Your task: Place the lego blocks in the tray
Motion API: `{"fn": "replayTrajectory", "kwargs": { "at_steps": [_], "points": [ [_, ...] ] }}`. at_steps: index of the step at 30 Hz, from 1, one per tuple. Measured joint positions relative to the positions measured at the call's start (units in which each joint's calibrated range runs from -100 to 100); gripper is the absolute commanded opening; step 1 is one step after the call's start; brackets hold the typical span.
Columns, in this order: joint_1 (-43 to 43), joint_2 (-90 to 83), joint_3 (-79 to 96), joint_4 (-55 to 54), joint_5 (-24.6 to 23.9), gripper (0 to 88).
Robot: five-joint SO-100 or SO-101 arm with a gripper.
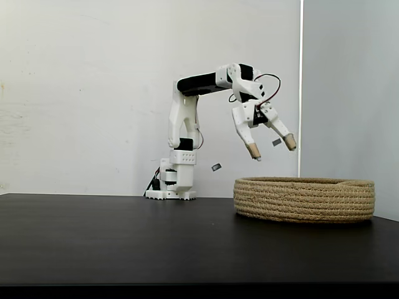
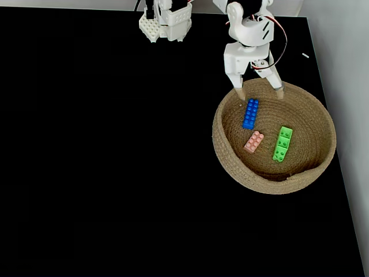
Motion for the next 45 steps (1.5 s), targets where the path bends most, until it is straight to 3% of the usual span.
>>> {"fn": "replayTrajectory", "kwargs": {
  "at_steps": [3,10,20,27,36,45],
  "points": [
    [2.6,-7.5,4.6,0.1,1.8,0.2],
    [9.9,-25.0,22.1,-1.1,6.0,0.0],
    [17.8,-49.6,59.4,-17.0,13.7,0.0],
    [22.2,-68.2,80.7,-18.1,17.1,0.0],
    [31.4,-86.9,94.4,-12.4,21.2,0.0],
    [33.2,-91.4,94.8,4.0,25.1,0.0]
  ]
}}
